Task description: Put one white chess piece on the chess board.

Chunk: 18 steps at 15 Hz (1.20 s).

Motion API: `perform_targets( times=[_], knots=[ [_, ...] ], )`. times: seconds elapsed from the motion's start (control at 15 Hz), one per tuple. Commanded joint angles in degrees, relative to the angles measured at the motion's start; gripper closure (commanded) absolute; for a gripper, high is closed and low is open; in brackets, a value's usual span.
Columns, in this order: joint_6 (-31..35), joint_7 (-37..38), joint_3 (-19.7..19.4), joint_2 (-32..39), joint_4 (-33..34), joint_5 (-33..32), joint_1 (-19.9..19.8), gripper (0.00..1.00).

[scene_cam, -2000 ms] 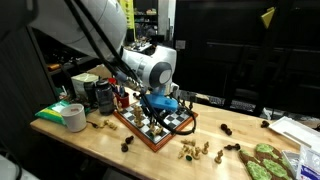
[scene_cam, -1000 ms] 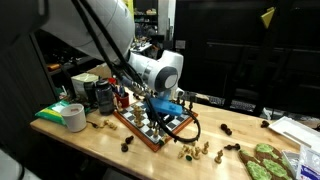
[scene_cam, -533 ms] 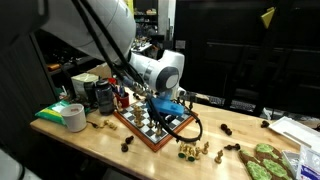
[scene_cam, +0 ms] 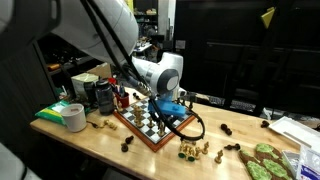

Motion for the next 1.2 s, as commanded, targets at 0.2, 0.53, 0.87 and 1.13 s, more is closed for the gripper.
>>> perform_targets(
  times=[0.2, 0.53, 0.87, 1.13],
  knots=[
    [0.7, 0.05, 0.54, 0.73, 0.65, -0.81, -0.38, 0.94],
    [0.54, 0.06, 0.59, 1.13, 1.22, -1.03, -0.4, 0.94],
    [0.61, 0.08, 0.73, 1.44, 1.73, -1.16, -0.38, 0.94],
    [0.76, 0.21, 0.85, 1.47, 1.77, -1.2, -0.4, 0.52]
  ],
)
